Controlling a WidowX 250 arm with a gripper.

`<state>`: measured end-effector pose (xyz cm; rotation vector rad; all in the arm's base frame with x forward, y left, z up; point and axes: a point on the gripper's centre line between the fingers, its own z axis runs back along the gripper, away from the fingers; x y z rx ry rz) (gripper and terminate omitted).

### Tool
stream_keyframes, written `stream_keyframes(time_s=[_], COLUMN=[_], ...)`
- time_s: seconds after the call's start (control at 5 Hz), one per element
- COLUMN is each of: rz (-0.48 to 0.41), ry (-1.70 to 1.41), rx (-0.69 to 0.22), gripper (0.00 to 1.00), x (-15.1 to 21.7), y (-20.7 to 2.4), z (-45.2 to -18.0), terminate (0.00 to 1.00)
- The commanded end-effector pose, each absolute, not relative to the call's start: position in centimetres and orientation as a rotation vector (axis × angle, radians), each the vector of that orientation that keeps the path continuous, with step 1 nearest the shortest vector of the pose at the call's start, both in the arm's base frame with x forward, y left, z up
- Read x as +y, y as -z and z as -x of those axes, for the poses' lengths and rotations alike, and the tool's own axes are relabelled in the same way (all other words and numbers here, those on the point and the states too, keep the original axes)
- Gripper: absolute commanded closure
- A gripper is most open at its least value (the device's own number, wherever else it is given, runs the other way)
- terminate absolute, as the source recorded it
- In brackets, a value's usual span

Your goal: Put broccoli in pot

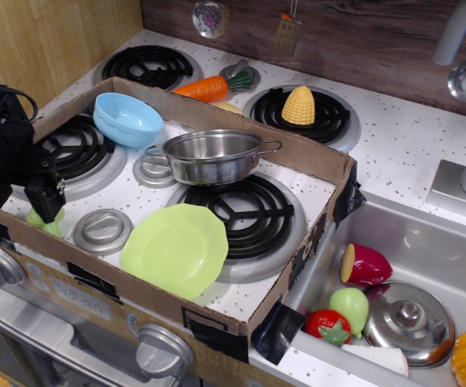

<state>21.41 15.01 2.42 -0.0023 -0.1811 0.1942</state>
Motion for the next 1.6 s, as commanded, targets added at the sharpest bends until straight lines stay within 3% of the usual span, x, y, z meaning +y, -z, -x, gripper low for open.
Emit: stream_keyframes(time_s=[0.0,0.2,0.4,1.0,1.4], rz=[0.026,0.035,0.025,0.012,0.012], ry=[-0.153,-0.142,-0.127,-0.076,-0.023], rx=[-0.147,-0.136,-0.132,-0.145,-0.177], gripper=[0.00,0.00,1.00,1.00,1.00], x=[14.5,13.9,13.7,13.7,12.7], y=[-1.5,-0.9,-0.7,-3.4,-7.7], z=[-22.1,-22.5,-23.0,-24.5,-26.9], terminate=[0.00,0.00,0.00,0.00,0.00])
